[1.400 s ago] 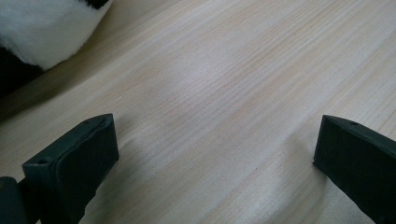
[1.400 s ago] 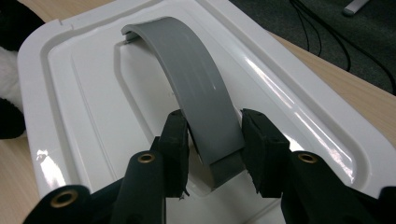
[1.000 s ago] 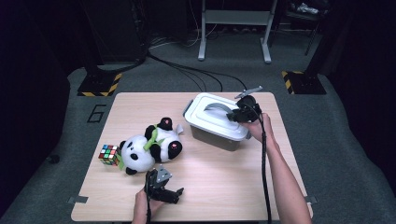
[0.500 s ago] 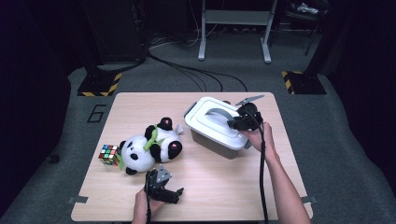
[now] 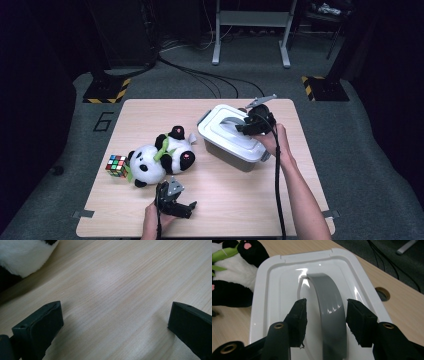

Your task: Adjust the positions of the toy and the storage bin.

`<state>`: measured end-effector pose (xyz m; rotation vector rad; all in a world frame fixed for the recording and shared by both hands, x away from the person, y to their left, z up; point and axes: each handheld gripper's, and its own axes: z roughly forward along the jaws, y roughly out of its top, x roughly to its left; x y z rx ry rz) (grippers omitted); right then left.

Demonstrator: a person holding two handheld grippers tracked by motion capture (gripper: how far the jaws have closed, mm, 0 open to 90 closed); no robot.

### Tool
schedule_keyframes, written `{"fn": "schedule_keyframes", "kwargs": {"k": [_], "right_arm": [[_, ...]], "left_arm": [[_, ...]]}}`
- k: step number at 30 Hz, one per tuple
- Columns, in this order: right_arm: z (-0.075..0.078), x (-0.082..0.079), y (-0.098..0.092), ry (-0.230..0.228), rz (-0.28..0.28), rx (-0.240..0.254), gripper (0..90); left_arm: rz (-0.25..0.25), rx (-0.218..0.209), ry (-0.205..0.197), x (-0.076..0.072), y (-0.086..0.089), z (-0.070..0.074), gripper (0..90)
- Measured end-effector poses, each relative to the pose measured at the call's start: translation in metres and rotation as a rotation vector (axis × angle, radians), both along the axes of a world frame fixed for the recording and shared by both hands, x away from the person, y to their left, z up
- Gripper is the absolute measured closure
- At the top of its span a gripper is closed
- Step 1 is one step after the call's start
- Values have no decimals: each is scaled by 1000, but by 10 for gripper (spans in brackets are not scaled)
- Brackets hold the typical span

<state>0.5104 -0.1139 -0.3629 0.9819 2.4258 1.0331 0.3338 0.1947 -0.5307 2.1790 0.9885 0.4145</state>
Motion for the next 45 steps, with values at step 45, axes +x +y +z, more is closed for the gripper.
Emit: {"fn": "schedule_keyframes", "kwargs": {"k": [45], "right_arm": [[1,-29,28,121,-54,38,667]], "left_arm": [[-10,-2,-2,0,0,0,0]]}}
